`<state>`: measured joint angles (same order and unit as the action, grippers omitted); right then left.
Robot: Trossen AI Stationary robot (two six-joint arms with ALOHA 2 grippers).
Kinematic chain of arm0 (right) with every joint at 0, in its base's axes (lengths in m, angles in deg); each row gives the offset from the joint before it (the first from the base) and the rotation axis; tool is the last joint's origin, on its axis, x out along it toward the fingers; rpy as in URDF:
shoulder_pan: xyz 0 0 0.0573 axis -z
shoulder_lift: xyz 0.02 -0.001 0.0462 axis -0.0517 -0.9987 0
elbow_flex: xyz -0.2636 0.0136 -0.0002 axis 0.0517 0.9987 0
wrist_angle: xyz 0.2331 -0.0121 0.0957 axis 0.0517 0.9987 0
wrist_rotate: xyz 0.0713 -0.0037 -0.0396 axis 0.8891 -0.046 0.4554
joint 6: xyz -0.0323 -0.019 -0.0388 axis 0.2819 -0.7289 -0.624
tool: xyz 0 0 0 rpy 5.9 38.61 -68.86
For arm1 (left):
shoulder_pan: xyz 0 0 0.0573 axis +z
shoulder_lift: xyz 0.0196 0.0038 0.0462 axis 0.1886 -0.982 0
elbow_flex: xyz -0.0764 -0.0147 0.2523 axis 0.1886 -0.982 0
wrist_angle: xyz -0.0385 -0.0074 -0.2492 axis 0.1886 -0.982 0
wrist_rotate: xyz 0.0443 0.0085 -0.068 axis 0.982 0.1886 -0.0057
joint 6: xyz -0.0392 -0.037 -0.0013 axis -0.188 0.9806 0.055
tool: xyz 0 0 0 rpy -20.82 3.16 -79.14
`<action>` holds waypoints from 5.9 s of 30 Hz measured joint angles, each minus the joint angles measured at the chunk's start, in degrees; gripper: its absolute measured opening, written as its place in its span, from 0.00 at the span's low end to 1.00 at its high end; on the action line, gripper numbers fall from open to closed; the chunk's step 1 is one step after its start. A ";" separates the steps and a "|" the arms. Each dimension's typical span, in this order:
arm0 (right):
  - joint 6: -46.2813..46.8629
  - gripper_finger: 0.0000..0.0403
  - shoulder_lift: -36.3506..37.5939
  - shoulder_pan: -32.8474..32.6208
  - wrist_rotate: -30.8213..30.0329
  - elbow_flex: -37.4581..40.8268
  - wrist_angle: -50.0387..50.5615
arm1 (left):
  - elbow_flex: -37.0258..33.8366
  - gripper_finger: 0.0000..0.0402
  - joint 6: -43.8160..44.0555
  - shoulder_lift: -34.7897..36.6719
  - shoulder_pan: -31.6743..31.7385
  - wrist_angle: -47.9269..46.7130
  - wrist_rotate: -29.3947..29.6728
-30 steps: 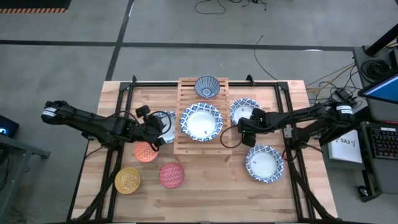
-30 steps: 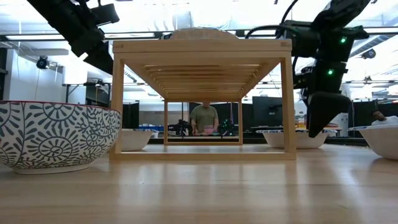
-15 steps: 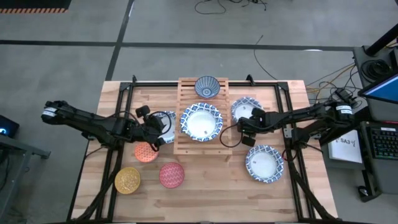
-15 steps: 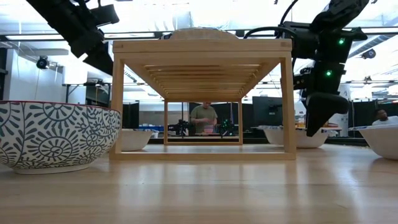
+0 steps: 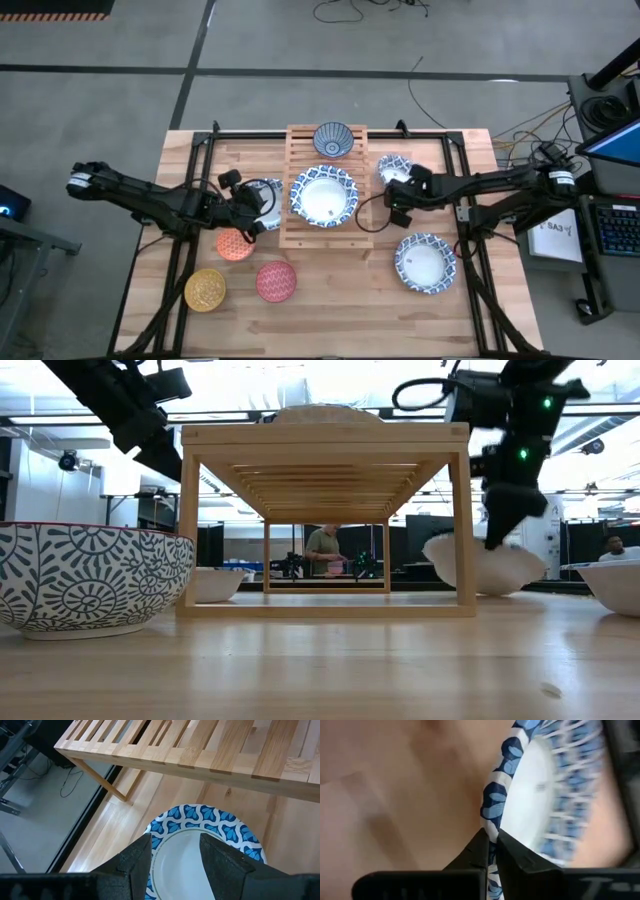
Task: Place and stack bowls onto a shelf
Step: Stack the top right white patterned bowl on top of the white patterned bowl on the shelf, then stack the orange bowl on top of the blue bowl on the shelf
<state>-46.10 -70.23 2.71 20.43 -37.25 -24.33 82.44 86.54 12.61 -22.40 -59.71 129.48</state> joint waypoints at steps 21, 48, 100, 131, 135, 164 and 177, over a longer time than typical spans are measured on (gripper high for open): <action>-7.96 0.03 1.41 -5.76 -13.67 -40.20 14.94 | 0.00 0.38 -1.33 0.00 0.01 0.00 0.00; -40.78 0.03 -18.84 -25.31 -13.49 -51.37 2.39 | -0.02 0.38 -1.53 0.00 0.02 0.20 0.01; -24.46 0.26 -35.96 -25.16 -17.03 -68.36 27.55 | -0.02 0.38 -1.53 0.00 0.02 0.15 0.09; -3.40 0.18 -18.95 -32.31 -12.57 -49.18 16.08 | 0.13 0.38 10.52 0.00 -0.52 -4.63 -13.25; -4.95 0.15 -14.50 -33.58 -13.86 -41.29 6.73 | 2.85 0.38 20.05 -0.15 -0.52 -15.87 -17.54; -8.16 0.14 -3.64 -33.94 -15.55 -16.16 -23.85 | 0.36 0.38 40.63 -8.52 0.94 -30.53 -28.55; -7.65 0.14 -3.69 -33.94 -15.47 -16.10 -25.19 | -3.17 0.38 40.24 -14.82 0.92 -23.47 -31.30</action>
<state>-53.75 -73.92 -31.23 4.96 -53.35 -49.52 79.28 126.78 -2.21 -21.48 -83.18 98.18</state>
